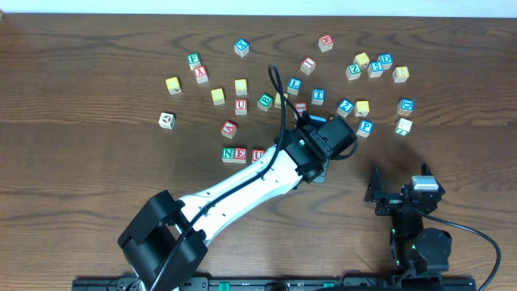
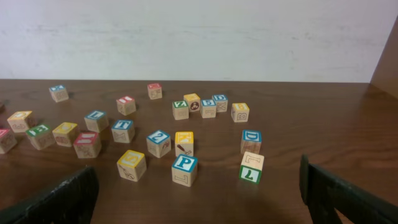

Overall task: Spell out NEURIPS
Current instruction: 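Adjust the held R block position beside the U block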

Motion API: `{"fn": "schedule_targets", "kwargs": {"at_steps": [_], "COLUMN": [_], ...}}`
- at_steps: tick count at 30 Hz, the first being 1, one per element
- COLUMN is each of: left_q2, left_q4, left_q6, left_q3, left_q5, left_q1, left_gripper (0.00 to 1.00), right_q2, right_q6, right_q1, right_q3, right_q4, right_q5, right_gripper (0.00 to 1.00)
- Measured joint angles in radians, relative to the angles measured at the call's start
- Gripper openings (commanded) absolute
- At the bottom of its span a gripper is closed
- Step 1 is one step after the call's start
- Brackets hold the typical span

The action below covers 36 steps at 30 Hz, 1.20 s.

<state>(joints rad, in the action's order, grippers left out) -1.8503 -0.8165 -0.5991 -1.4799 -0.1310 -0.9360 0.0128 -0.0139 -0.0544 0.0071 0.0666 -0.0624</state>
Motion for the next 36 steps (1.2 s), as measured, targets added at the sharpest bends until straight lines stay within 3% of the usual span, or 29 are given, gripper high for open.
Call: {"fn": "schedule_targets", "kwargs": {"at_steps": [14, 22, 36], "left_q2": [-0.001, -0.003, -0.006], "left_q4": [0.056, 0.188, 0.249], "left_q6": [0.0, 0.0, 0.028], "left_q3": [0.117, 0.19, 0.296], "left_q5": [0.0, 0.001, 0.001], "left_q1": [0.11, 0.113, 0.113], "left_gripper": [0.07, 0.07, 0.08], "right_q2": [0.0, 0.0, 0.0], "right_q6": [0.0, 0.0, 0.0], "right_q1": [0.0, 0.0, 0.0], "right_q3": [0.0, 0.0, 0.0], "right_q4": [0.0, 0.0, 0.0], "right_q5": [0.0, 0.0, 0.0], "right_gripper": [0.99, 0.99, 0.99]}}
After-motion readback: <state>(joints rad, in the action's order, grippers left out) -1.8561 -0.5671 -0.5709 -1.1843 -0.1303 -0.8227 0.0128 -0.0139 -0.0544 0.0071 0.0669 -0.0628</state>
